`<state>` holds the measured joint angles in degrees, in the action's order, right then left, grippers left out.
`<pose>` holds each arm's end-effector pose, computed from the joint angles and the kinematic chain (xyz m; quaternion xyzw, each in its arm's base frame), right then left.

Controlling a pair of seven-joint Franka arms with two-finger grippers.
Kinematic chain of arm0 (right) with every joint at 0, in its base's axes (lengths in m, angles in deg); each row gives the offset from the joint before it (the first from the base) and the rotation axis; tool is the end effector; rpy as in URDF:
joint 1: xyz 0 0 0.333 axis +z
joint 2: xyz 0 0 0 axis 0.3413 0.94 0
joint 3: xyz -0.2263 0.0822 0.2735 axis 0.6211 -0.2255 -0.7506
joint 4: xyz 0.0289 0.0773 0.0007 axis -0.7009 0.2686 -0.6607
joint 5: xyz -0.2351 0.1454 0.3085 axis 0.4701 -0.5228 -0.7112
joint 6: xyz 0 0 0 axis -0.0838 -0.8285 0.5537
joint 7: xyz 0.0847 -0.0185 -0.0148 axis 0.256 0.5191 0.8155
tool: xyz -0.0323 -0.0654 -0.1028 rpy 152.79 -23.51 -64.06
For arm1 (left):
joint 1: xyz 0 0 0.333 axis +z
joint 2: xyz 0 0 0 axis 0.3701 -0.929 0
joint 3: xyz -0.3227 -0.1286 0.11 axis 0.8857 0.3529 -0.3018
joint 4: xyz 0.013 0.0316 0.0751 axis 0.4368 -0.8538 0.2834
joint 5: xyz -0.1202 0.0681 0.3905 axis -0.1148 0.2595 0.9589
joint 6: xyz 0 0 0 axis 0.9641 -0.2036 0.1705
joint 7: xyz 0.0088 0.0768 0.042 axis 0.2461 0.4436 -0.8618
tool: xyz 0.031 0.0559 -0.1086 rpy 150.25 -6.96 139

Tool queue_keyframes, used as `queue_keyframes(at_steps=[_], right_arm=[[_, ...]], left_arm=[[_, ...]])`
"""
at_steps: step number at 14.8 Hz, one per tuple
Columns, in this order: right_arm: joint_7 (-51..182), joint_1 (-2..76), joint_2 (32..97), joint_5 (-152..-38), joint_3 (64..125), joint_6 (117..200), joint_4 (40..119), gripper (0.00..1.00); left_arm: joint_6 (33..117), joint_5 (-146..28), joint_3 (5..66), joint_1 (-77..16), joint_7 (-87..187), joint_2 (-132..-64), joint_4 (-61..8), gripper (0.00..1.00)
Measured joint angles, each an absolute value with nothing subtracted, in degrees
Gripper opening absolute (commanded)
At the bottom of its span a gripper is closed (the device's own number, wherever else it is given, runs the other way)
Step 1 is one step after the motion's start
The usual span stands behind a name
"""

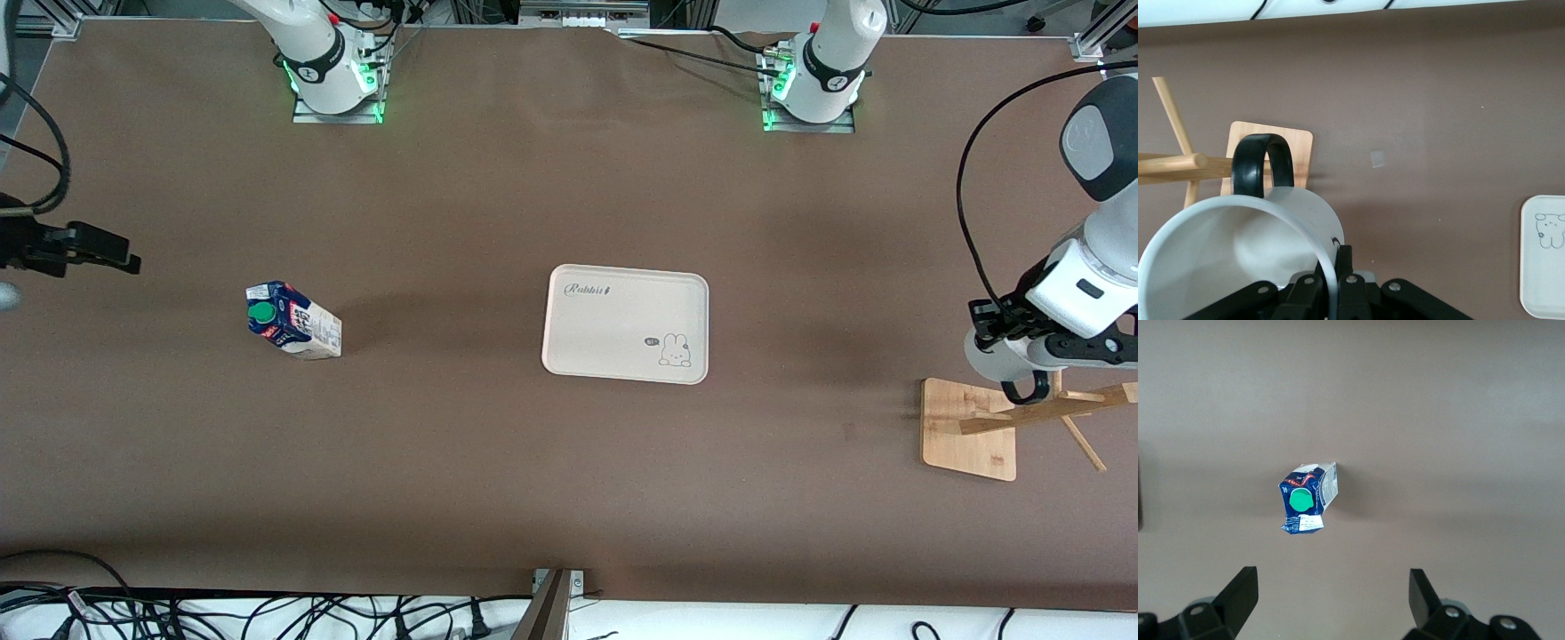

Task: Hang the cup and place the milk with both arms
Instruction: 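Hang the mug handle on a stand peg with the left gripper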

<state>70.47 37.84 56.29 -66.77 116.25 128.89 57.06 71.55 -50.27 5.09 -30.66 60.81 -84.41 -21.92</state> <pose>0.6502 -0.0408 0.6182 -0.9991 -0.0151 0.0308 0.0229 0.6711 0.0263 0.5256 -0.9975 0.0117 -0.0654 0.0236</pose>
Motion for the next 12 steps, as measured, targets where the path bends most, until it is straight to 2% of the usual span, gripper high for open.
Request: queue_keyframes(at_steps=[12], right_arm=[[70.6, 40.3, 56.8, -66.6, 116.3, 128.6, 54.0, 1.00]], left_arm=[[75.0, -50.7, 1.3, -29.0, 68.4, -85.6, -21.9, 0.00]])
